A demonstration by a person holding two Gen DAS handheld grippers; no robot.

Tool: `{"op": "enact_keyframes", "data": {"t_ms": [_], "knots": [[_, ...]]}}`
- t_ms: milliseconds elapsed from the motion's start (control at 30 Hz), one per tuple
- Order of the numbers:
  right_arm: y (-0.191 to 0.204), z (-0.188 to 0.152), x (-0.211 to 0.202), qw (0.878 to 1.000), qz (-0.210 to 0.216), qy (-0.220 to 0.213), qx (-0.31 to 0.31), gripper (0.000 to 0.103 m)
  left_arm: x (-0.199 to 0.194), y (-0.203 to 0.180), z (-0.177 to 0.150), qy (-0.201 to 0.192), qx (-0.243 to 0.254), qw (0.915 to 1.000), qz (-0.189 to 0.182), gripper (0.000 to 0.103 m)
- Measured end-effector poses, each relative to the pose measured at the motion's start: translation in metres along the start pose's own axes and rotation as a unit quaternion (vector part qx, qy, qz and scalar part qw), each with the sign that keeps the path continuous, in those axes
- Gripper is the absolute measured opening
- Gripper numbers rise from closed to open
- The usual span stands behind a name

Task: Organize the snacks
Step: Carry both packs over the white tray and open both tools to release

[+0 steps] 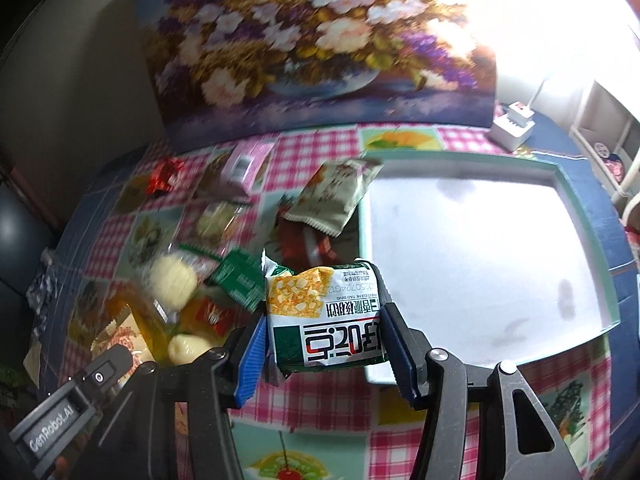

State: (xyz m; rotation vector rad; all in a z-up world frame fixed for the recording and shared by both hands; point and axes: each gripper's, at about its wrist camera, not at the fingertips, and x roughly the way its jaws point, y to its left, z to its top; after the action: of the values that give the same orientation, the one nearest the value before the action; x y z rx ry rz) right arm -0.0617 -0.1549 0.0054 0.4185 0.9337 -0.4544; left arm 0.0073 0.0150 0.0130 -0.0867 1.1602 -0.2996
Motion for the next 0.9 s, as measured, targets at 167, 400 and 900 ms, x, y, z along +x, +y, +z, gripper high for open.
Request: {"op": "enact_keyframes", "data": {"t_ms": [167, 400, 900], "knots": [[-0.019, 0.012, 0.002, 0.999, -0.02, -0.004, 0.027, 0.058, 0.007, -0.044, 0.01, 0.009, 0.036, 0.9992, -0.014, 0.031], [-0.065, 0.031, 0.008, 0.995, -0.05, -0.019, 0.08, 0.058, 0.019, -0.112, 0.032, -0.004, 0.075, 0.9963, -0.043, 0.031], [-0.15, 0.063, 0.057, 0.981, -0.105, -0.022, 0.163, 0.058, 0.073, -0.226, 0.047, -0.019, 0.154, 0.9821, -0.106, 0.031]]}}
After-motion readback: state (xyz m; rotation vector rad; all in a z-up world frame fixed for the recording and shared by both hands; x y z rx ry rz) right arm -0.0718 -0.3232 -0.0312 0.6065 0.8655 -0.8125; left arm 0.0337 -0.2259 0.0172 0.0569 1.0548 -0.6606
